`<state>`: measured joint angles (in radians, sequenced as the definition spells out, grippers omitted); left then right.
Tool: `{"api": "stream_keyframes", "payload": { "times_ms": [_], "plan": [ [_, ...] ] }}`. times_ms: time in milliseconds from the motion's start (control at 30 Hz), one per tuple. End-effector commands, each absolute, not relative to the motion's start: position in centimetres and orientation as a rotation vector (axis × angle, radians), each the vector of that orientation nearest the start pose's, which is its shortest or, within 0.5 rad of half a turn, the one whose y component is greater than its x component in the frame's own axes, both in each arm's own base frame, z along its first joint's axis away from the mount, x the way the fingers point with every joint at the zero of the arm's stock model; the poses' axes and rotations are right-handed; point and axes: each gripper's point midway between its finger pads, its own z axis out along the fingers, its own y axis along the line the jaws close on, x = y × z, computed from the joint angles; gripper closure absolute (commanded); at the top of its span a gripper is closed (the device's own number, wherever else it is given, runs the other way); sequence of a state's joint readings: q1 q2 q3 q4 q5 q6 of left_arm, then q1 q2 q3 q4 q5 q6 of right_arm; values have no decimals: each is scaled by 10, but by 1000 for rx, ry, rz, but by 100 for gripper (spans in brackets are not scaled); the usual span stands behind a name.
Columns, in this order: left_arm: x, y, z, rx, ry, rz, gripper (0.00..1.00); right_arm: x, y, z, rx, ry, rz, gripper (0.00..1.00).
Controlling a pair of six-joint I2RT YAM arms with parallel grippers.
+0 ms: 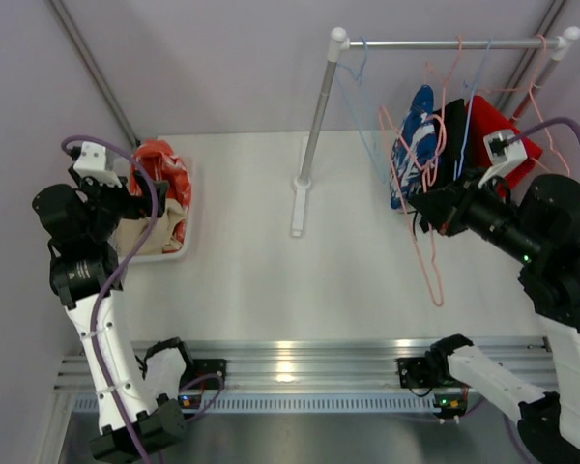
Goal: Remove the trousers from the hanger
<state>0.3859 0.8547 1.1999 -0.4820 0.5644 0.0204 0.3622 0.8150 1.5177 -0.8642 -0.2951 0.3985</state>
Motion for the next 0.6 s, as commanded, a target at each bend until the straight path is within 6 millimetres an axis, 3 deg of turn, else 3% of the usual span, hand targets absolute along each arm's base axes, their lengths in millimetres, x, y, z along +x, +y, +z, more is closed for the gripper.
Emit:
{"api": "stream_keyframes", "payload": {
  "times_ms": [0,233,267,300,367,433,467,500,567],
  "plan": [
    [277,-2,414,188,1626,-239,1,218,129,425,-158,1886,677,100],
    [265,-8,432,210,1592,-226,1,301,104,443,-107,1879,577,100],
    [264,-9,431,211,1590,-226,1,317,112,439,-139,1894,614,100],
    [263,-9,432,213,1588,-225,1,322,118,452,-172,1860,646,100],
    [262,-10,431,216,1590,-231,1,334,131,457,-227,1857,732,100],
    [261,-11,430,217,1593,-233,1,365,143,456,-252,1871,786,100],
    [260,-11,430,217,1592,-230,1,375,146,447,-253,1892,805,100],
    [260,-11,430,219,1592,-229,1,380,148,457,-264,1866,800,100],
    [257,-12,431,221,1584,-222,1,401,152,448,-250,1884,810,100]
  ]
}}
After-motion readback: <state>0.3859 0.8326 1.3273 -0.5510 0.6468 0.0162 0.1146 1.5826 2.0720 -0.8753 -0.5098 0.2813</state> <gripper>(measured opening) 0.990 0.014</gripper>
